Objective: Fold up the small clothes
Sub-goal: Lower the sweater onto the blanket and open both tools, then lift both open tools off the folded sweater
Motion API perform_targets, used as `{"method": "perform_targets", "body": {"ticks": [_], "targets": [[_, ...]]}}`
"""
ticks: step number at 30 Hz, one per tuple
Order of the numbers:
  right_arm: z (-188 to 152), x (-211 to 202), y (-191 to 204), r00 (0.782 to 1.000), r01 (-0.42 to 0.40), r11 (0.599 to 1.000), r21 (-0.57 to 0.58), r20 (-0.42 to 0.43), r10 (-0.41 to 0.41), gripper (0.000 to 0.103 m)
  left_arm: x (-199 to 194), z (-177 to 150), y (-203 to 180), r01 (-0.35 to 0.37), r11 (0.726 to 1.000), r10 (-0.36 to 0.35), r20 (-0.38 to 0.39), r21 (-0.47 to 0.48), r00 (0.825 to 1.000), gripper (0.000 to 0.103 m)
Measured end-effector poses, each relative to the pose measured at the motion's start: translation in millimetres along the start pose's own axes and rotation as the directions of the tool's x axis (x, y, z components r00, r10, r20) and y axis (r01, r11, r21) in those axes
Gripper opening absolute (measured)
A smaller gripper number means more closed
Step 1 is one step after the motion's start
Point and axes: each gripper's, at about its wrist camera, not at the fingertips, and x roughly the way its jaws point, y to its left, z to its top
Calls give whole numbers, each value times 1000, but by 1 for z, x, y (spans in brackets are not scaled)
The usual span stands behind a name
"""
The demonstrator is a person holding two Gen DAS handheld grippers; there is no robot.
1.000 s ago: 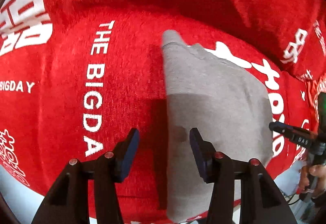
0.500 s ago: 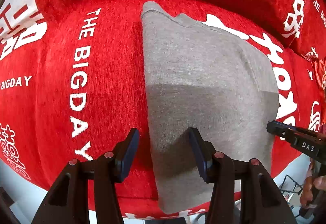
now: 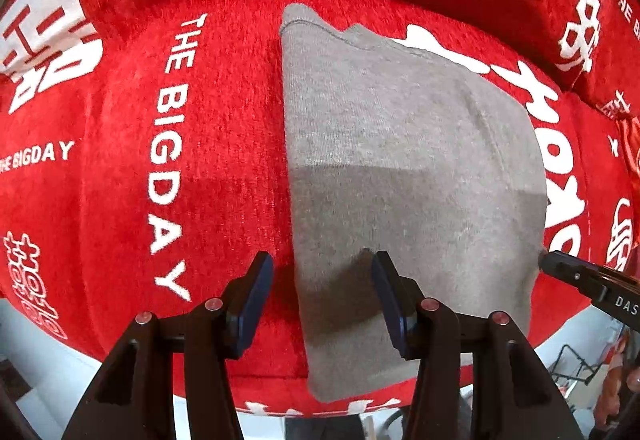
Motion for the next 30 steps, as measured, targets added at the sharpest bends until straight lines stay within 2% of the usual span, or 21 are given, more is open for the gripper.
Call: {"method": "perform_targets", "body": {"ticks": [11, 12, 13, 14, 21, 30], "targets": [[-8, -4, 8, 1000, -15, 1000, 18, 10, 15, 17, -11, -11, -5, -12, 1000, 12, -13, 19, 1000, 54], [-9, -5, 9, 1000, -18, 1000, 20, 11, 18, 17, -12, -13, -6, -15, 1000, 15, -16, 21, 1000, 70], [-9, -5, 9, 1000, -21, 1000, 23, 12, 20, 17, -12, -14, -7, -19, 1000, 19, -17, 21, 1000, 91], [-9, -6, 9, 1000, -24, 999, 28, 14, 24, 17, -14, -15, -7, -31, 999, 31, -12, 20, 999, 93], [-11, -7, 10, 1000, -24, 999, 41, 16, 24, 17, -17, -19, -8, -28, 999, 28, -21, 17, 999, 93], [-7, -3, 19, 998, 62, 998, -1, -7, -62, 17, -13, -21, -8, -44, 999, 45, -51, 24, 998, 93]]}}
